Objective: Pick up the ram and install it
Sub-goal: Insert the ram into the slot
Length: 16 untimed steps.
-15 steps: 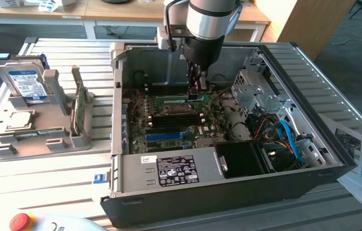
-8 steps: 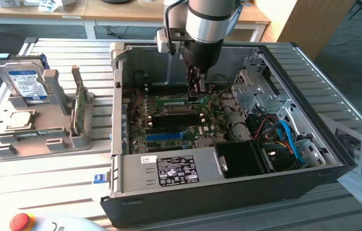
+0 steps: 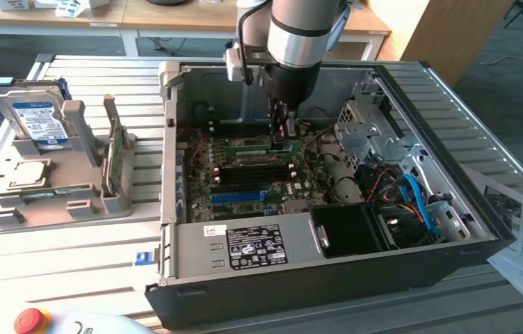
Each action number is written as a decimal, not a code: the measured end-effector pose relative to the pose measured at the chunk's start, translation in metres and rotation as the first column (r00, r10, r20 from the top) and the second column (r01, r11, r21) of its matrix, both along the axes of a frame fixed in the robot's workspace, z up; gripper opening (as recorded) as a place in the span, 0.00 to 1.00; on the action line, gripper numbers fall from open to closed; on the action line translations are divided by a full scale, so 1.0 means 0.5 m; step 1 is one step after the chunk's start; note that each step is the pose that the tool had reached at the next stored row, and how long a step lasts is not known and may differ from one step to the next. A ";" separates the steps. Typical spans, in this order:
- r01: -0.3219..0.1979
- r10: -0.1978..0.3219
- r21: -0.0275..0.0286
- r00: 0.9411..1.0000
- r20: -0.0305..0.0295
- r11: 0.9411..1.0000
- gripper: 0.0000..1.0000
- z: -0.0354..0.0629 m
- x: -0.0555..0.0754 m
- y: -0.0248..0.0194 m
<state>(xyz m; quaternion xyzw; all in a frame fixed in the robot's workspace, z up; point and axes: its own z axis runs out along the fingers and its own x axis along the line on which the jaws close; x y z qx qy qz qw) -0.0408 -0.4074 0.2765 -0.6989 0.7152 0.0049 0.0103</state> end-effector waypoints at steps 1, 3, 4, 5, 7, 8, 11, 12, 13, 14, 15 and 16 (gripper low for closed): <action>0.000 0.000 0.000 1.000 0.000 1.000 0.12 -0.002 0.000 0.0000; 0.000 0.000 0.000 1.000 0.000 1.000 0.12 -0.006 0.000 0.0000; 0.000 0.000 0.000 1.000 0.000 1.000 0.12 -0.008 -0.001 0.0000; 0.000 0.000 0.000 1.000 0.000 1.000 0.12 -0.010 -0.001 0.0000; 0.000 0.000 0.000 1.000 0.000 1.000 0.12 -0.014 -0.001 0.0000; 0.000 0.000 0.000 1.000 0.000 1.000 0.12 -0.016 -0.001 0.0000; 0.000 0.000 0.000 1.000 0.000 1.000 0.12 -0.023 -0.002 0.0000; 0.000 0.000 0.000 1.000 0.000 1.000 0.12 -0.025 -0.002 0.0000; 0.000 0.000 0.000 1.000 0.000 1.000 0.12 -0.027 -0.002 0.0000; 0.000 0.000 0.000 1.000 0.000 1.000 0.12 -0.029 -0.002 0.0000; 0.000 0.000 0.000 1.000 0.000 1.000 0.12 -0.031 -0.003 0.0000; 0.000 0.000 0.000 1.000 0.000 1.000 0.12 -0.033 -0.003 0.0001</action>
